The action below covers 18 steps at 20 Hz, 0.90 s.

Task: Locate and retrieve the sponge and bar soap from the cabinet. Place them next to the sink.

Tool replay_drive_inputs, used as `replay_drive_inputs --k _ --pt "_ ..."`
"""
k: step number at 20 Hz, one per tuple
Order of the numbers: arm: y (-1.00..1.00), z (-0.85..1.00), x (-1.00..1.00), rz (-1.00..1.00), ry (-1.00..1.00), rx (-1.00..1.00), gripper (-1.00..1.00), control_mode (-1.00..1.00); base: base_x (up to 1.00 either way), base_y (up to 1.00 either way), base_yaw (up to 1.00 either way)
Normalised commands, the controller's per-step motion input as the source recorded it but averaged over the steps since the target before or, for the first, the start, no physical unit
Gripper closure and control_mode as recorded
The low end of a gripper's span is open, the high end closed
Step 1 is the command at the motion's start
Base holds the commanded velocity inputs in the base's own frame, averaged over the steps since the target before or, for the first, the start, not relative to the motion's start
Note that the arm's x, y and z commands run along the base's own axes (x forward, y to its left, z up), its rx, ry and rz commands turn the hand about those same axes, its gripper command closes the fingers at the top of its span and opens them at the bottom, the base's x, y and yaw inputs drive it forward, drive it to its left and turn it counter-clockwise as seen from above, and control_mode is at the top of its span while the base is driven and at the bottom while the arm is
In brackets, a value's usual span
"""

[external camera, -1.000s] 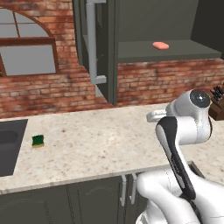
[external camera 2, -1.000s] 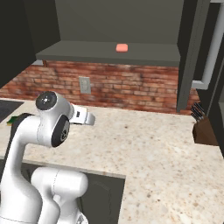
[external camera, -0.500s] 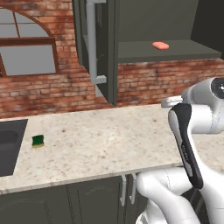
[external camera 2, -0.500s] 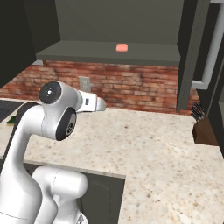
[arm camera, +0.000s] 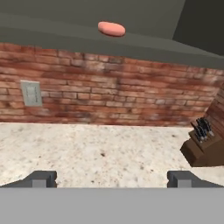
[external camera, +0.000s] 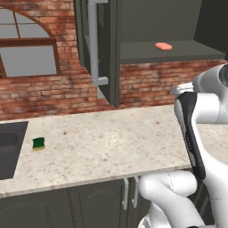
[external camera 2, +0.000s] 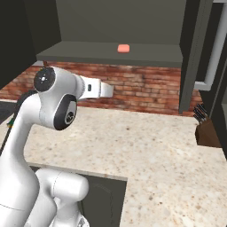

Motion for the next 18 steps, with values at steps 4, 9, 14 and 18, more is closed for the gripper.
replay_drive_inputs --k 4,9,14,18 --pt "-0.03 0.37 0.07 -0.05 0.02 0.01 -1.00 -1.00 0.00 0.00 0.00" --pt "-0.02 0.44 0.00 -0.01 0.06 0.02 -1.00 -1.00 0.00 0.00 0.00" --pt "-0.09 0.42 0.00 0.00 0.02 0.00 -1.00 -1.00 0.00 0.00 0.00" --pt "-0.19 0.28 0.12 0.01 0.03 0.02 -1.00 -1.00 0.00 0.00 0.00"
